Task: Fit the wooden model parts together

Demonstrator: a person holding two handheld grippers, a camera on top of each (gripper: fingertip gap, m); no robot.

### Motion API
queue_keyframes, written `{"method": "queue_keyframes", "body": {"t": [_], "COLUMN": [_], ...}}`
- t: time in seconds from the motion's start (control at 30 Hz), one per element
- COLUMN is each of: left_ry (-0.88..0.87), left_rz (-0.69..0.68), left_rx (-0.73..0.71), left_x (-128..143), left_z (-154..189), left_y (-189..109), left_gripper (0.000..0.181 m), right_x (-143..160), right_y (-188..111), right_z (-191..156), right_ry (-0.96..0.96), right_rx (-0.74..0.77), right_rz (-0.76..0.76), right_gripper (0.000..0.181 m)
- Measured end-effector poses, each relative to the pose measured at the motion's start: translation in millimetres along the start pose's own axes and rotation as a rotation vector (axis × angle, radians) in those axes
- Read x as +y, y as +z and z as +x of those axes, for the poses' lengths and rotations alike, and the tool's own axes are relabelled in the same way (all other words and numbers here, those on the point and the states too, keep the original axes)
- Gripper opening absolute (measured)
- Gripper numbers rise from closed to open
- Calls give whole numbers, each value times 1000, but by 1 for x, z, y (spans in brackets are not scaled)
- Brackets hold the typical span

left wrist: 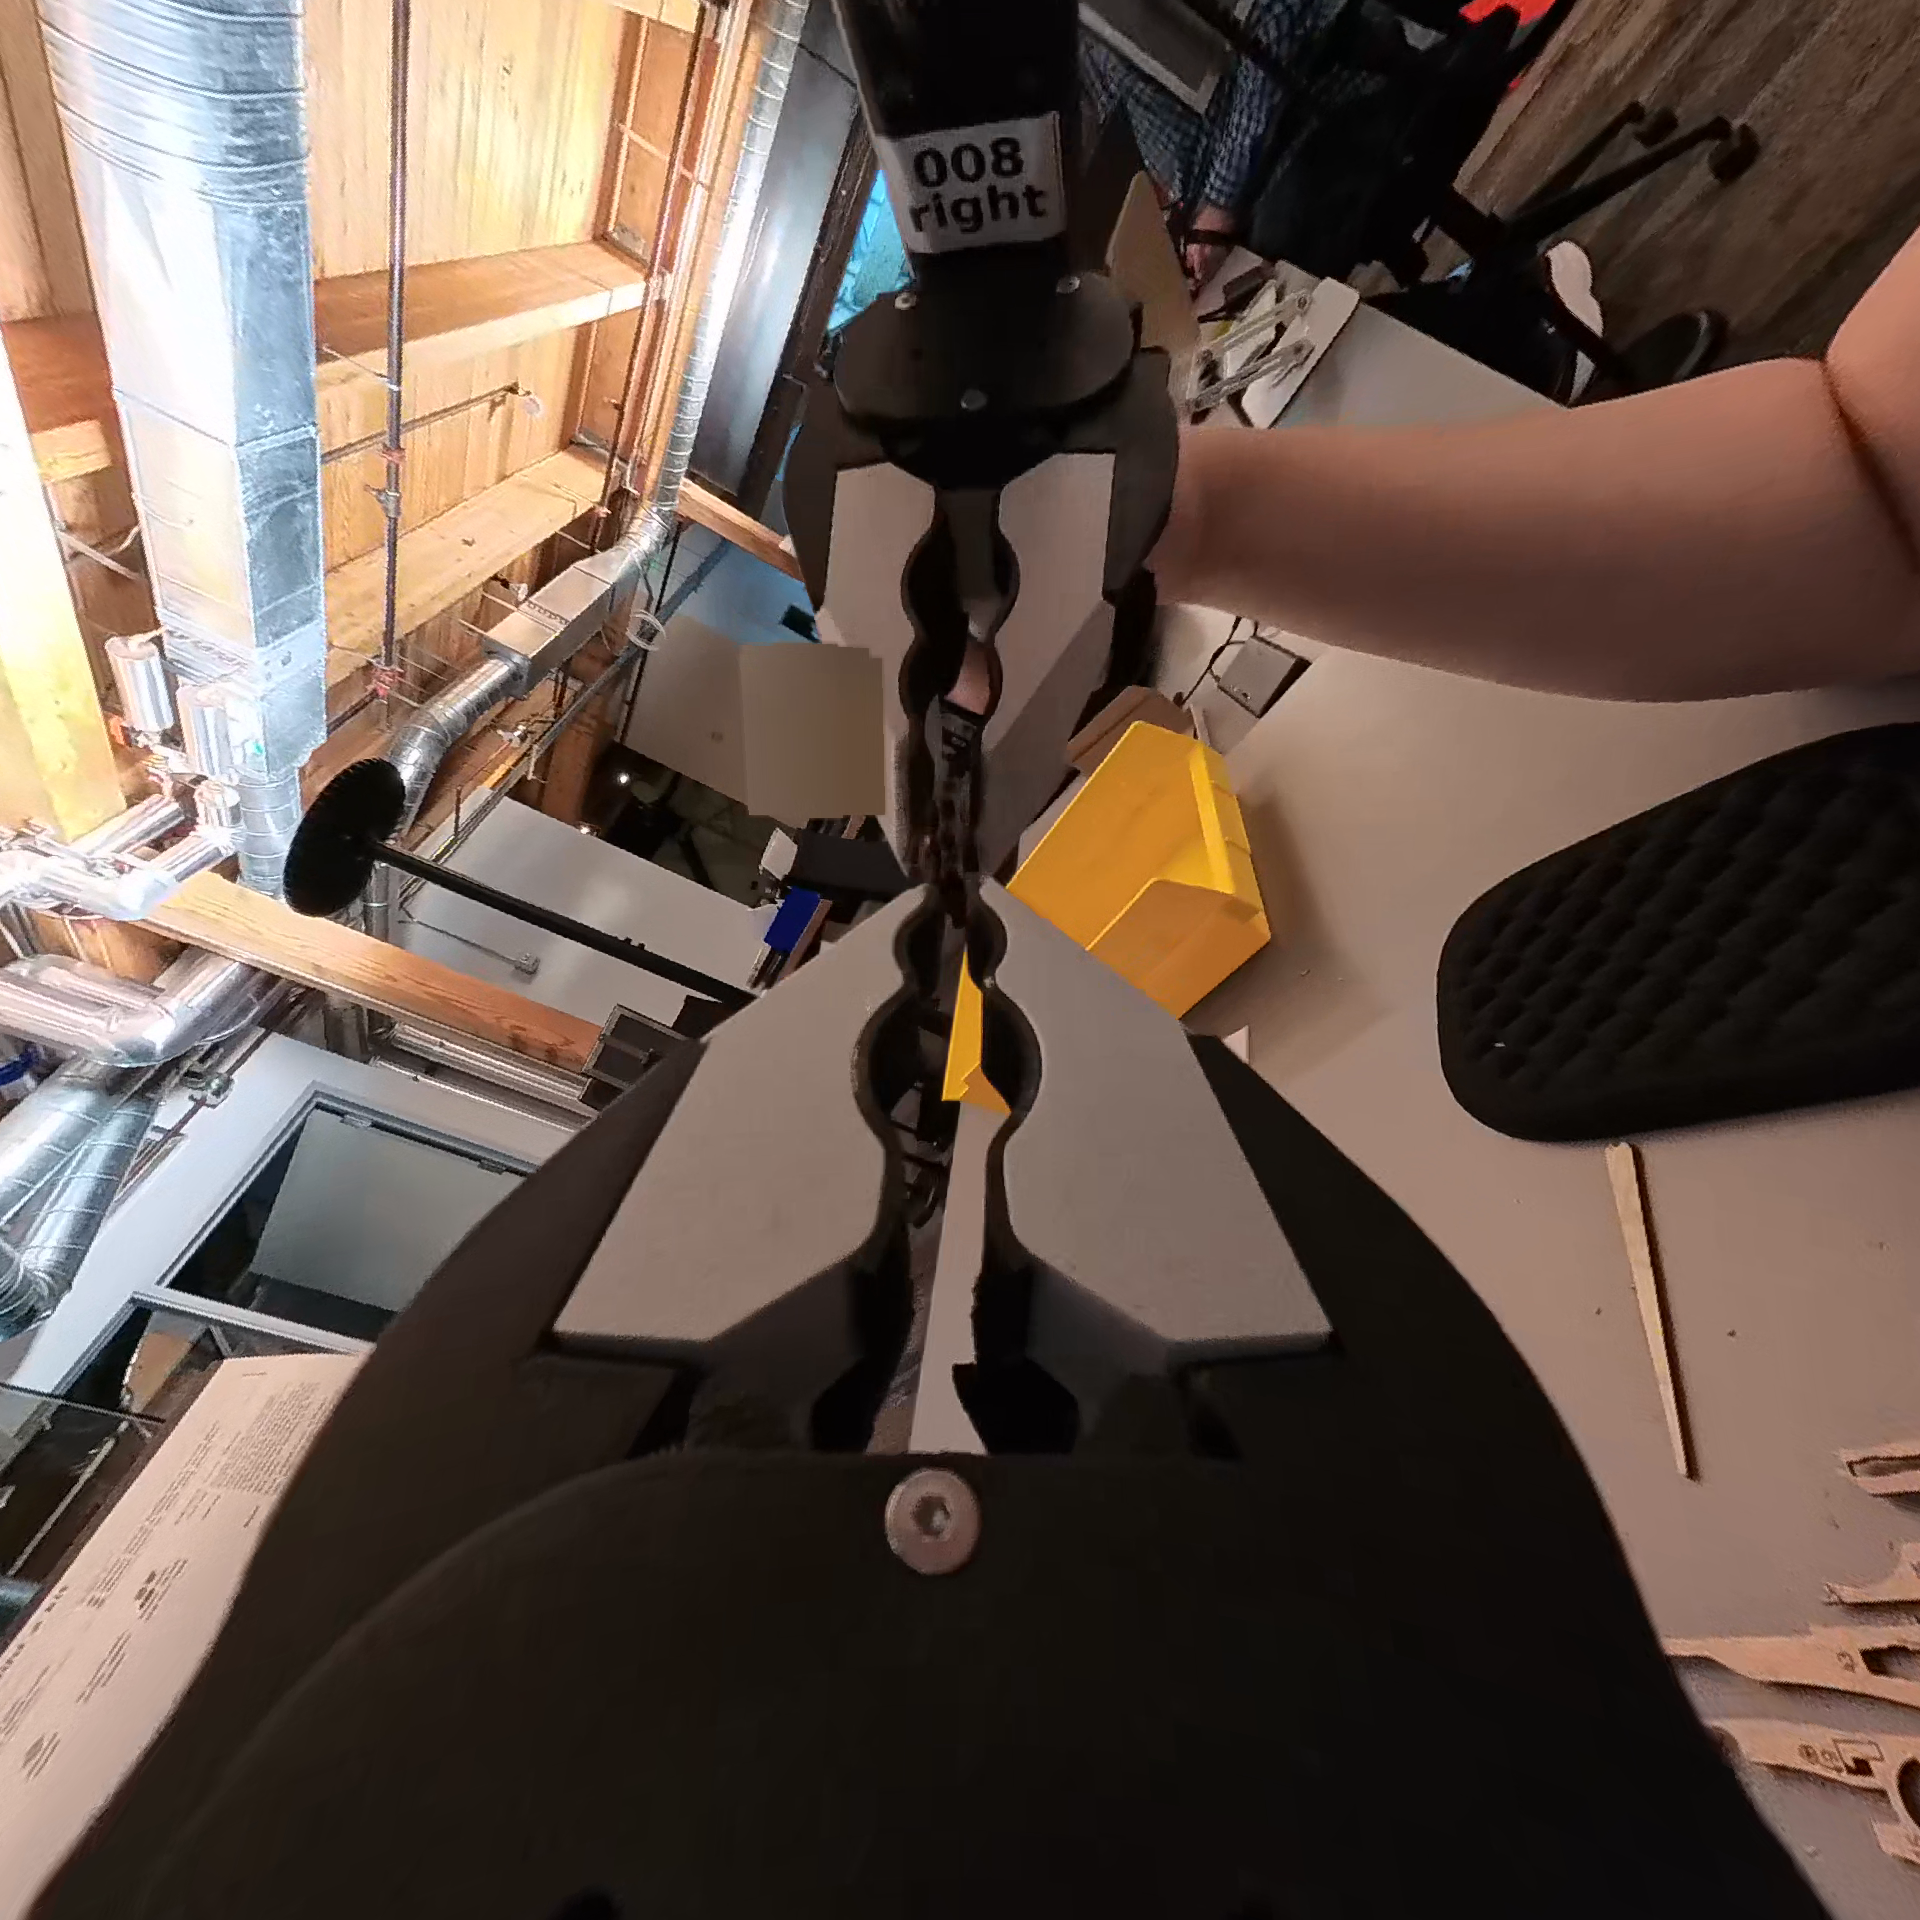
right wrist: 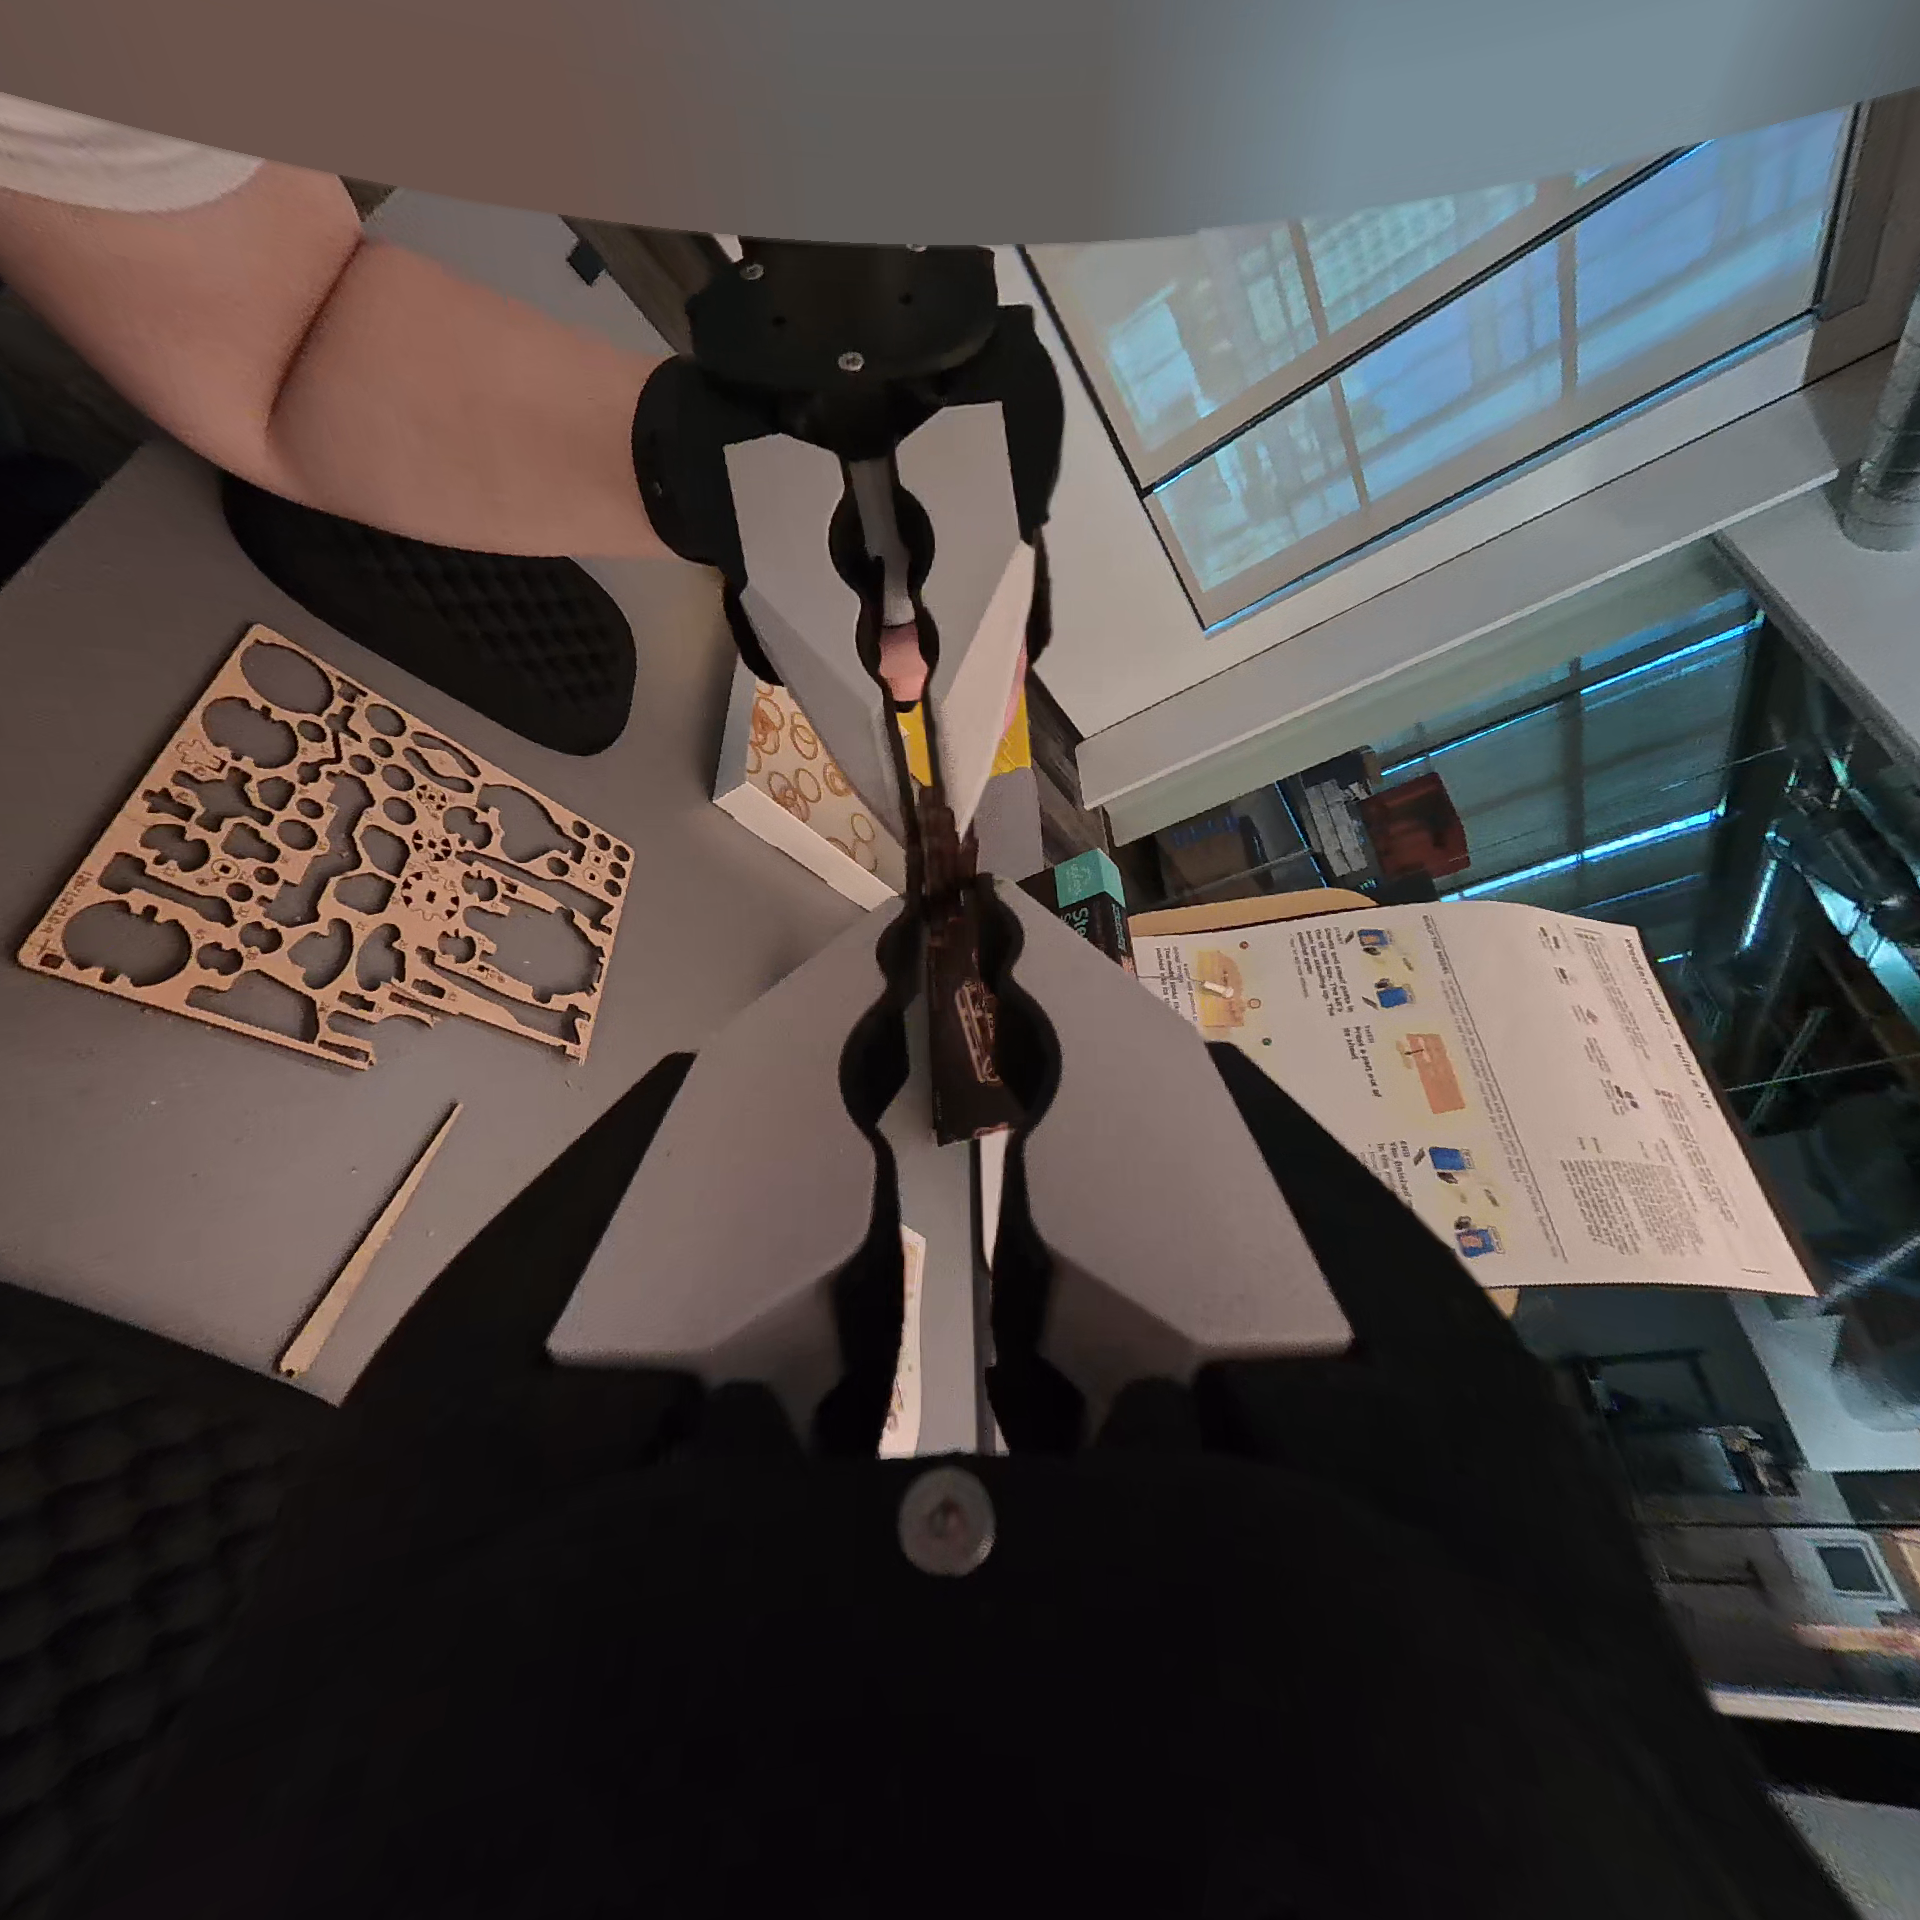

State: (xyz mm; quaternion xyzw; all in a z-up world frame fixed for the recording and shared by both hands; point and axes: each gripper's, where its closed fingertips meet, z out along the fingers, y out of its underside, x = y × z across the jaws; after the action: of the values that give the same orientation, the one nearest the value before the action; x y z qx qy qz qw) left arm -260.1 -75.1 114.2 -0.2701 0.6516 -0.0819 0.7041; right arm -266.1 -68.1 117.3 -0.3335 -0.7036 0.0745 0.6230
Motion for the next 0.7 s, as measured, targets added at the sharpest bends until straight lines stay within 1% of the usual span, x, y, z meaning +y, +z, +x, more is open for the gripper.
{"method": "queue_keyframes", "body": {"t": [0.13,0.23,0.3,0.37,0.43,0.47,0.5,0.53,0.6,0.67,0.7], "left_ry": [-26,43,97,141,165,183,199,215,236,238,233], "left_rz": [-16,1,-15,-28,-23,-15,-16,-26,-28,-31,-29], "left_rx": [-9,-48,-60,-52,-45,-37,-40,-52,-43,-48,-40], "left_x": [3,1,1,1,-1,-3,-4,-3,-4,-5,-5], "left_z": [-3,-5,-4,-1,1,4,4,2,4,3,4], "left_y": [2,2,2,2,0,-1,-1,-2,-3,-3,-4], "left_gripper": [0,0,0,0,0,0,0,0,0,0,0], "right_x": [3,0,1,1,-2,-5,-8,-9,-8,-11,-12], "right_y": [0,-2,-2,-2,-2,-2,-1,0,4,7,8], "right_z": [3,5,5,3,0,-3,-5,-7,-6,-8,-8], "right_ry": [37,4,-22,-17,-40,-56,-74,-95,-155,-185,-194], "right_rx": [-5,12,18,7,7,0,-3,0,36,48,54], "right_rz": [33,85,88,82,87,95,99,87,34,15,2], "right_gripper": [9,9,10,16,27,27,31,26,25,22,17]}}
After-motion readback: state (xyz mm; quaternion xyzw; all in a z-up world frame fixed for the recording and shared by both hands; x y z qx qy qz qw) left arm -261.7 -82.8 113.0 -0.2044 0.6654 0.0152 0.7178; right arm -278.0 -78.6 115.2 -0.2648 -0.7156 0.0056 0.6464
